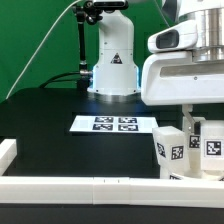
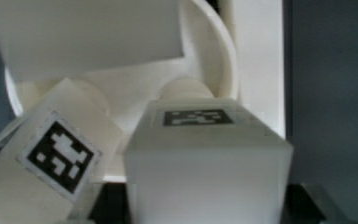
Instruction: Assemble stool
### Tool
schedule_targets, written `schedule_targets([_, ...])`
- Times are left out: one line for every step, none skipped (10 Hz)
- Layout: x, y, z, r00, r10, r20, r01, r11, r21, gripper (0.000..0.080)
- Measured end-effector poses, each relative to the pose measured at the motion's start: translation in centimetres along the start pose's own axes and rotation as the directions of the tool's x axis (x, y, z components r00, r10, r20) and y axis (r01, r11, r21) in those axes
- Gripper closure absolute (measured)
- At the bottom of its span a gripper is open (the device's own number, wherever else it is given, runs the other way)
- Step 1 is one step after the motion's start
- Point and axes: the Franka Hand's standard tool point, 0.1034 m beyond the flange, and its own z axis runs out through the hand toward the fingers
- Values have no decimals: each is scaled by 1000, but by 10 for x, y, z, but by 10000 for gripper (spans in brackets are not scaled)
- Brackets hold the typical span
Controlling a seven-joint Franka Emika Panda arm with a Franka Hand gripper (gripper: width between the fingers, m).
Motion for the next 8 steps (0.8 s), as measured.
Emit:
schedule_targets([0, 0, 0, 996, 90, 1, -90, 996, 2, 461])
schedule_targets([0, 0, 0, 988, 152, 1, -152, 988, 3, 461])
schedule_targets([0, 0, 0, 978, 209, 1, -209, 978, 6, 461])
schedule_targets([-1, 1, 0, 930, 366, -5, -366, 930, 22, 461])
schedule_targets([-2, 0, 0, 880, 475, 1, -475, 879, 24, 461])
schedule_targets([-3, 0, 0, 824, 567, 7, -567, 824, 26, 461])
schedule_targets([-3, 0, 0, 776, 631, 16, -631, 775, 31, 461])
schedule_targets([-3, 0, 0, 709, 705, 27, -705, 708, 33, 461])
